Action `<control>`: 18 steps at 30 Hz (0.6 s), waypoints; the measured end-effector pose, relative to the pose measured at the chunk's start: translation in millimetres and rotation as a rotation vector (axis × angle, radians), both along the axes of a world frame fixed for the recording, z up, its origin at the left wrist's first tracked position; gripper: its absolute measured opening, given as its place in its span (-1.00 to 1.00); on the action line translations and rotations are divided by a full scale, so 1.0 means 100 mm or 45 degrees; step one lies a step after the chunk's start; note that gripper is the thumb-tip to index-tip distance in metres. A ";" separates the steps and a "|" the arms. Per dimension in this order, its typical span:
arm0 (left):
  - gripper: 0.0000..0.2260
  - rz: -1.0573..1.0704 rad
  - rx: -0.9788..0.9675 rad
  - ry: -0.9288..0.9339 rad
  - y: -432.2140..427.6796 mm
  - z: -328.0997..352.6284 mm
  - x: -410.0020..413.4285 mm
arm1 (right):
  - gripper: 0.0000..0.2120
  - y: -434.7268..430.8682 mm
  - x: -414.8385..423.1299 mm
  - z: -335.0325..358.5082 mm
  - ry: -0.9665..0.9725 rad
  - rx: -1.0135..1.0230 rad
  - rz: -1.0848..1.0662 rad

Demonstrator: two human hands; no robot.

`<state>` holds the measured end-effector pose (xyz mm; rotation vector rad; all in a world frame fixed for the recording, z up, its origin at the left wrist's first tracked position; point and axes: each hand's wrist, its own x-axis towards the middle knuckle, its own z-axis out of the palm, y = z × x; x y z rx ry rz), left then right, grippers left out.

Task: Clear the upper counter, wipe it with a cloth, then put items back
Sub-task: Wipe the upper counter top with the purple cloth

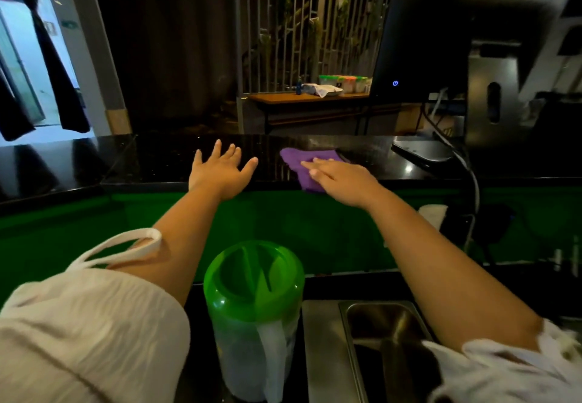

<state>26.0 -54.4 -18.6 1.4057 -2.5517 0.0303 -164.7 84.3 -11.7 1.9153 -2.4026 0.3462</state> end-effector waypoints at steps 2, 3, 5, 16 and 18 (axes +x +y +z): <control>-0.39 -0.004 -0.006 0.007 -0.01 -0.01 0.00 | -0.59 0.17 -0.25 0.03 -0.057 0.009 -0.031; -0.40 -0.007 -0.009 0.009 -0.01 -0.01 0.00 | -0.59 0.23 -0.42 0.05 -0.100 0.022 -0.097; -0.42 -0.012 -0.021 0.011 0.00 -0.02 -0.01 | -0.56 0.27 -0.75 0.06 -0.141 0.094 -0.297; -0.46 0.004 0.023 0.019 0.00 0.01 -0.01 | -0.54 -0.35 -0.17 0.03 -0.064 0.189 -0.154; -0.45 -0.046 0.043 0.012 0.02 0.02 0.00 | -0.56 -0.11 -0.23 0.03 -0.109 0.150 -0.134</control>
